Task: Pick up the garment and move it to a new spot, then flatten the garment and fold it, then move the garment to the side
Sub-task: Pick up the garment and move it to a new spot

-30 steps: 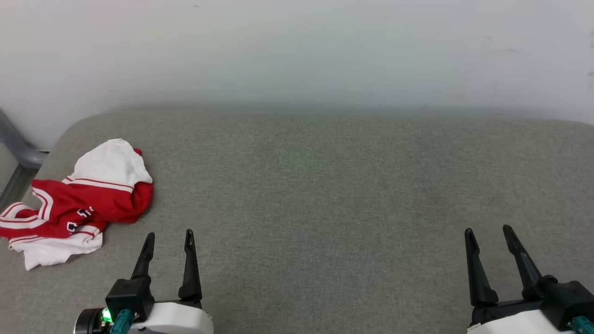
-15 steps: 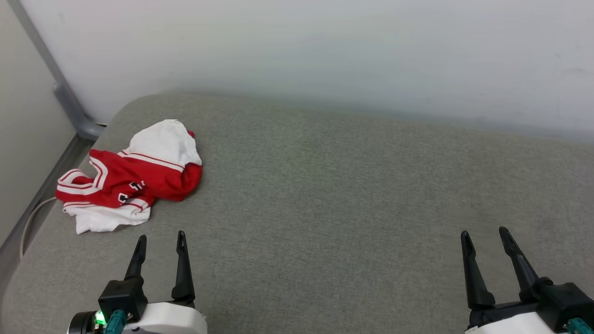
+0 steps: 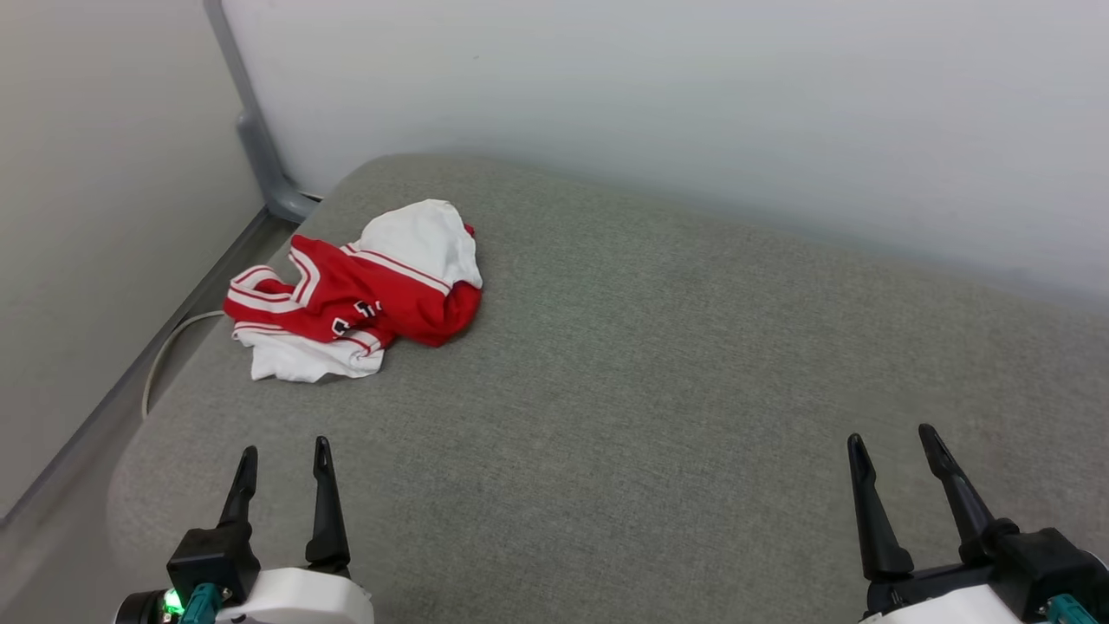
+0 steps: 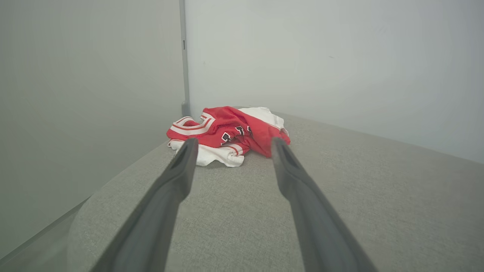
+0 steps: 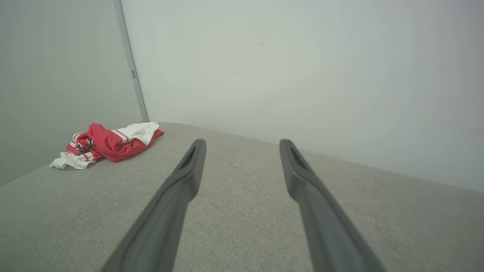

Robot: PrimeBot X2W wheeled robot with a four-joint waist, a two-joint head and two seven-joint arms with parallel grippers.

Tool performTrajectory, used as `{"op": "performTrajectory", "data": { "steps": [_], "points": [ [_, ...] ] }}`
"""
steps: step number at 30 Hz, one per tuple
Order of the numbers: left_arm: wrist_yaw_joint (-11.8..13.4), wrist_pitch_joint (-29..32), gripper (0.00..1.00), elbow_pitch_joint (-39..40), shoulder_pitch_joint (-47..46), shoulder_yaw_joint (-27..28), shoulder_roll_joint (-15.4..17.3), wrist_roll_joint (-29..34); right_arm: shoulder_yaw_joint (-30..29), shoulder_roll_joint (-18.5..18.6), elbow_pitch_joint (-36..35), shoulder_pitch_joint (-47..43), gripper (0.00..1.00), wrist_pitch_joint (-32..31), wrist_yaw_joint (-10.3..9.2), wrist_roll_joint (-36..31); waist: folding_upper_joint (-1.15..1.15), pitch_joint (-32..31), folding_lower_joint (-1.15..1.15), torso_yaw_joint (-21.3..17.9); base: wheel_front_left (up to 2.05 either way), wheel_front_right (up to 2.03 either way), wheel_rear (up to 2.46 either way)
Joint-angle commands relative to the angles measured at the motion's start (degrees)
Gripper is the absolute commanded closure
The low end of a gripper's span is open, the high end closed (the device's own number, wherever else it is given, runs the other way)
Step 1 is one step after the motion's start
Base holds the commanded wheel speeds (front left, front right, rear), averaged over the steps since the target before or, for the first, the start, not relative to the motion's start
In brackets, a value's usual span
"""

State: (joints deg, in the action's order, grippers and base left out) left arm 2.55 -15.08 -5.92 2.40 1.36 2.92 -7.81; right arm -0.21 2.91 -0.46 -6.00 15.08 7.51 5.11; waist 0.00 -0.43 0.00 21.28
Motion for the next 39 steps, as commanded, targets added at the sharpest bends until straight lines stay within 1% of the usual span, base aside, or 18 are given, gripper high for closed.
{"op": "performTrajectory", "data": {
  "steps": [1,8,16,20,24,25,29,32,35,39],
  "points": [
    [-0.02,-0.14,0.0,-0.05,0.59,0.21,-0.06,-0.2,0.0,-0.04,-0.15,-0.46,0.0,0.14,-0.04,0.03,0.0,-0.1,0.0,1.35,0.0,0.0,0.0],
    [-0.27,-0.14,0.0,-0.4,0.82,0.9,-0.06,-0.4,0.23,-0.05,0.06,-0.68,0.0,0.14,-0.04,-0.07,0.0,-0.16,0.0,3.66,0.0,0.0,0.0],
    [-0.71,-0.14,0.0,-0.73,-0.37,2.44,-0.05,-1.01,0.59,-0.04,-0.12,-0.06,0.0,0.14,-0.04,-0.54,0.0,0.16,0.0,3.09,0.0,0.0,0.0],
    [-2.83,-0.14,0.0,-1.11,-3.72,5.53,0.4,-2.0,0.72,-0.04,-0.79,1.02,0.0,0.14,-0.04,-1.8,0.0,1.76,0.0,1.75,0.0,0.0,0.0],
    [-5.08,-0.14,0.0,-2.03,-9.7,8.56,2.3,-1.89,0.87,-0.05,-1.73,2.41,0.0,0.14,-0.03,-3.33,0.0,4.62,0.0,-0.27,0.0,0.0,0.0],
    [-5.78,-0.14,0.0,-2.66,-11.59,9.32,3.3,-1.97,0.84,-0.04,-2.07,2.9,0.0,0.14,-0.04,-3.74,0.0,5.43,0.0,-0.81,0.0,0.0,0.0],
    [-6.79,-0.14,0.0,-2.97,-18.43,12.93,5.78,-2.47,1.24,-0.04,-3.75,5.16,0.0,0.14,-0.04,-5.63,0.0,9.27,0.0,-3.55,0.0,0.0,0.0],
    [-7.76,-0.14,0.0,-3.76,-23.72,14.65,7.98,-3.21,1.02,-0.04,-5.4,6.69,0.0,0.14,-0.04,-6.7,0.0,12.12,0.0,-5.19,0.0,0.0,0.0],
    [-8.58,-0.14,0.0,-5.28,-28.64,15.21,10.44,-3.9,0.95,-0.04,-6.96,7.96,0.0,0.14,-0.04,-7.79,0.0,14.95,0.0,-6.35,0.0,0.0,0.0],
    [-9.47,-0.14,0.0,-10.41,-35.8,14.07,13.79,-5.13,0.8,-0.01,-8.64,9.63,0.0,0.14,-0.04,-9.08,0.0,18.3,0.0,-7.43,0.0,0.0,0.0]
  ]
}}
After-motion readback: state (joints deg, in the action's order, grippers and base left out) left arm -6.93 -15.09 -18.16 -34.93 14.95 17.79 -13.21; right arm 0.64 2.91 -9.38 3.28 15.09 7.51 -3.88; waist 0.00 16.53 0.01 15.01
